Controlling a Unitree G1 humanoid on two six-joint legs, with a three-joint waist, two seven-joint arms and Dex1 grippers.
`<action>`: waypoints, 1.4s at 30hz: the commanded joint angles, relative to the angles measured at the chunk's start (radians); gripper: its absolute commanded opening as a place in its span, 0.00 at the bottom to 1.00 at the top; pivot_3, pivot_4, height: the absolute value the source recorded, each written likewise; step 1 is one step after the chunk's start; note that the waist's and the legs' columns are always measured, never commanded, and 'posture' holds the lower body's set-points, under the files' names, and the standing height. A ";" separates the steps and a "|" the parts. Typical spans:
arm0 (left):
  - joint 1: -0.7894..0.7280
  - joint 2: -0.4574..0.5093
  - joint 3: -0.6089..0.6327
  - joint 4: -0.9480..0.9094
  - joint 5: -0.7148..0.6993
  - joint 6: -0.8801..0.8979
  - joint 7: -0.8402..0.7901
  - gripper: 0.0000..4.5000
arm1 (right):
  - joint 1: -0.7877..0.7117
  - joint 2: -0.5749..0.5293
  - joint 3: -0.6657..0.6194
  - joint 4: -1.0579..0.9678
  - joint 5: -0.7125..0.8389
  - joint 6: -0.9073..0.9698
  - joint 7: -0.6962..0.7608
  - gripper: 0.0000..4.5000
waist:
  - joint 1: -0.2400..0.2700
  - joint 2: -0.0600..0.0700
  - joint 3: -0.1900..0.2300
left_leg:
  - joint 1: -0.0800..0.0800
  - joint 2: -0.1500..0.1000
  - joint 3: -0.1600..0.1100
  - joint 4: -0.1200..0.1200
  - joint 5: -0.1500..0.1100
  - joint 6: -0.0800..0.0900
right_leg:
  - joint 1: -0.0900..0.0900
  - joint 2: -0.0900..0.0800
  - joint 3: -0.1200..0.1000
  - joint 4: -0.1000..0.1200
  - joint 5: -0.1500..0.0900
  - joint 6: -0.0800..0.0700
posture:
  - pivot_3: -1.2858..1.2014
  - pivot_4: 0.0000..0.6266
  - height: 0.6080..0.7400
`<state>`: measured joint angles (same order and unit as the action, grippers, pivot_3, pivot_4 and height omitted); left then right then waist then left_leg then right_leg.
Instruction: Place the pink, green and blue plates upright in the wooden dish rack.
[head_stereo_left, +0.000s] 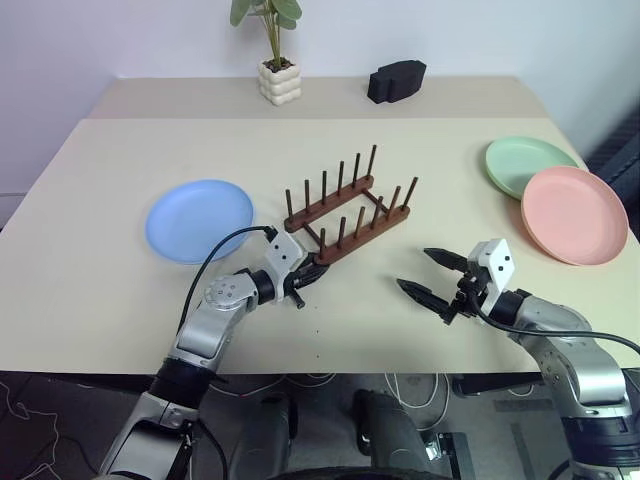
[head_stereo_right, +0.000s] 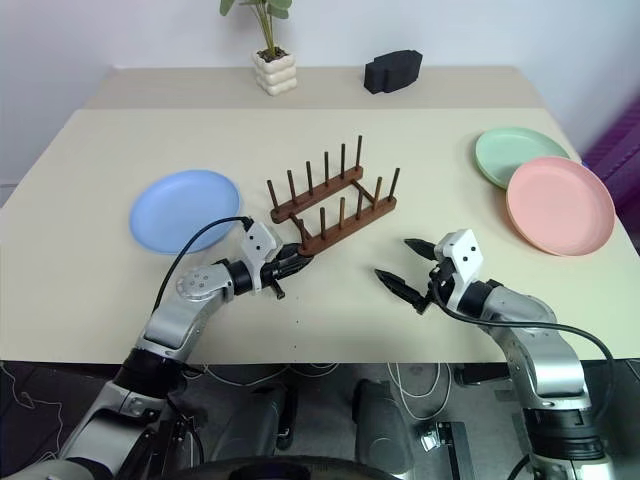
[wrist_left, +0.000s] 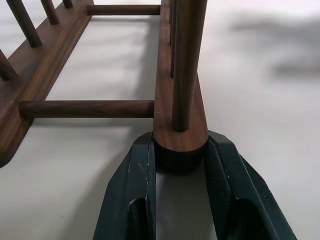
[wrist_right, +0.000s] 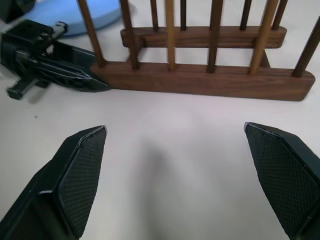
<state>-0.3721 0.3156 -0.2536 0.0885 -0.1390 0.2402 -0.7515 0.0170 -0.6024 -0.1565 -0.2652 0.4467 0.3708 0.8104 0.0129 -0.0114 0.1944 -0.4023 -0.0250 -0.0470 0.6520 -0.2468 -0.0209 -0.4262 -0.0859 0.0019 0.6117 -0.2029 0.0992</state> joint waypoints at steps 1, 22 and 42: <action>-0.060 0.025 -0.029 0.049 -0.021 -0.054 -0.144 0.16 | 0.067 -0.042 -0.048 -0.075 0.007 0.015 0.003 1.00 | 0.003 0.000 0.000 | 0.000 0.000 0.000 0.000 0.000 0.000 | 0.000 0.000 0.000 0.000 0.000 0.000 | 0.52 0.24 0.97; -0.276 0.045 -0.003 0.401 0.014 -0.244 -0.412 0.71 | 0.182 -0.060 -0.065 -0.111 -0.025 -0.005 -0.025 1.00 | -0.003 0.000 0.000 | -0.001 0.000 -0.001 0.001 0.000 0.000 | 0.000 0.000 -0.001 0.000 0.000 0.000 | 0.52 0.24 0.97; -0.030 0.071 -0.070 -0.063 0.027 0.030 -0.258 0.00 | 0.067 -0.102 0.023 0.083 -0.195 -0.058 -0.024 0.01 | -0.001 -0.001 0.000 | -0.001 0.000 -0.001 0.002 0.000 0.000 | 0.000 0.000 -0.001 0.000 0.000 0.000 | 0.52 0.24 0.97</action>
<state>-0.3805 0.3939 -0.3108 0.0368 -0.1401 0.2786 -1.0438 0.0930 -0.6902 -0.1369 -0.2074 0.2877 0.3231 0.8091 0.0122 -0.0123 0.1941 -0.4036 -0.0247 -0.0478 0.6539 -0.2469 -0.0208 -0.4262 -0.0862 0.0013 0.6115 -0.2030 0.0990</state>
